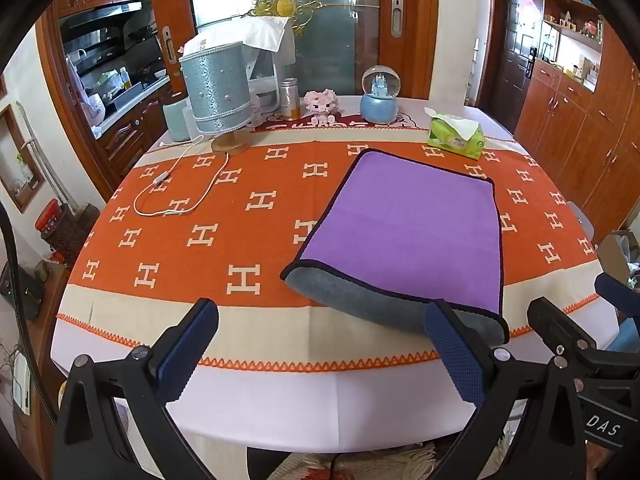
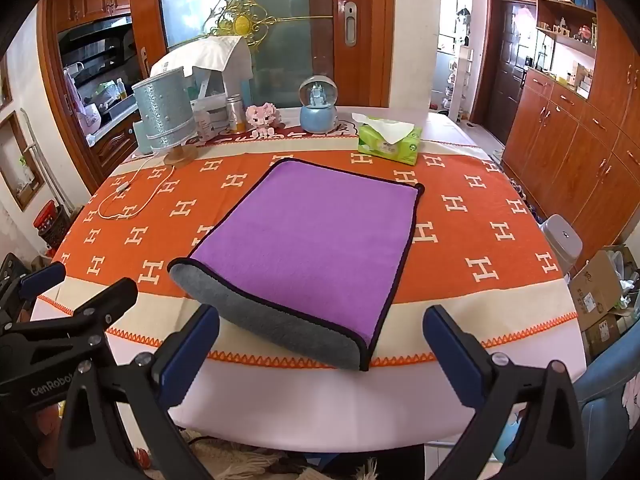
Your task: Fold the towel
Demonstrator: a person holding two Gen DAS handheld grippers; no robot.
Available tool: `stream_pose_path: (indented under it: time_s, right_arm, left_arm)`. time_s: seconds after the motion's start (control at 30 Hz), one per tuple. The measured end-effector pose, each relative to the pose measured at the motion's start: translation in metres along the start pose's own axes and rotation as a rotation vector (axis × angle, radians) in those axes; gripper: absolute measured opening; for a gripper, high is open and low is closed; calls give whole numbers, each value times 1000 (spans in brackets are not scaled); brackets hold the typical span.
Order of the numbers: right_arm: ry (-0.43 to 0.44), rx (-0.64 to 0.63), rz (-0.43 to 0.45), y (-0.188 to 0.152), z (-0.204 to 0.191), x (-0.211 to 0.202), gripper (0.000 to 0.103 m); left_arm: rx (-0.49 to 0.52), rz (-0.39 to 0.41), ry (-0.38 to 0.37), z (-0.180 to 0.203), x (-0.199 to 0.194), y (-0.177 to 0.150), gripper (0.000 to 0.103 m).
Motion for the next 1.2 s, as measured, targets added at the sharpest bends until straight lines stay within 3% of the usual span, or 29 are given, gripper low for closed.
stream_pose_path:
  time_s: [1.2]
  right_arm:
    - [0, 0, -4, -1, 1, -2, 102]
  left_arm:
    - [0, 1, -1, 0, 0, 0, 102]
Point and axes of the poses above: each gripper's, at about its wrist camera, not at the fingertips, and x roughly the way its jaws point, z to its right, y to its top, the point moved 1 cm from there along x, roughly the way its jaws point, and after that the axes turned 6 degrees about -y, right-handed, at the moved point
